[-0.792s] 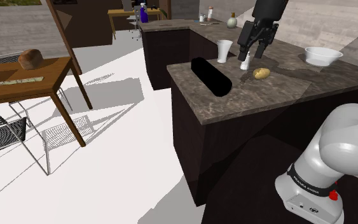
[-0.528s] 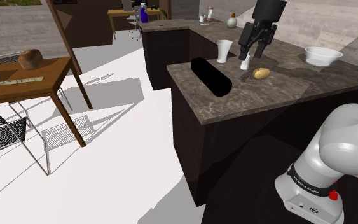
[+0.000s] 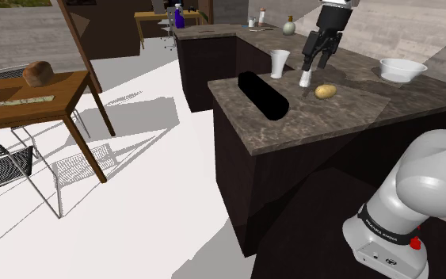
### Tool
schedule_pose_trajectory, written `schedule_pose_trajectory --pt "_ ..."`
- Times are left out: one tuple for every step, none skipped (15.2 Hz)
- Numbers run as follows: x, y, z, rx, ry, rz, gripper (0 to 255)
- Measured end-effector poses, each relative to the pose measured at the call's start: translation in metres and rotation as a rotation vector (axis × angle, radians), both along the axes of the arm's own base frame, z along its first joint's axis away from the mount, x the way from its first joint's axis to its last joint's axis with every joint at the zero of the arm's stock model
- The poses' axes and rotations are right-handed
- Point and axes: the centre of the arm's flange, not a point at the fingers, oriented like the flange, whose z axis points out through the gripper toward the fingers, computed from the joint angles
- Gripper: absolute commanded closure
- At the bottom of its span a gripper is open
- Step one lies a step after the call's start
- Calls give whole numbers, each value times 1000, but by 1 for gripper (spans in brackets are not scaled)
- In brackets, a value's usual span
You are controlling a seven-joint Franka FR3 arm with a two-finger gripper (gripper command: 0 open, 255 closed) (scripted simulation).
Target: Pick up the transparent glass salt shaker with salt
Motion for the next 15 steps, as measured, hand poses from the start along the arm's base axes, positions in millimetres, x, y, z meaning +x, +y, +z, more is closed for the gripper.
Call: schedule_pose_trajectory --pt "4 -10 -3 -1 -2 4 0" --pt "6 -23 -6 -2 -4 7 0" --pt "10 -34 -6 -3 -6 11 0" --pt "13 -48 -12 -4 -7 14 0" --pt "16 -61 -17 -5 -9 18 0" --pt "20 -72 -20 -6 -12 22 0" --pt "24 -83 -20 -7 -14 25 0" --pt "30 -95 -23 -8 -16 29 0" --pt "34 -109 -27 -9 -18 32 0" --pt "35 -119 -28 -10 -20 36 0" --pt "41 -132 -30 -10 -22 39 0" --pt "45 -144 -35 -11 -24 42 0" --pt "51 -157 -38 -13 -26 46 0" --pt "56 -169 -37 -14 -27 49 0" --pt "60 -180 -43 -14 -29 53 0"
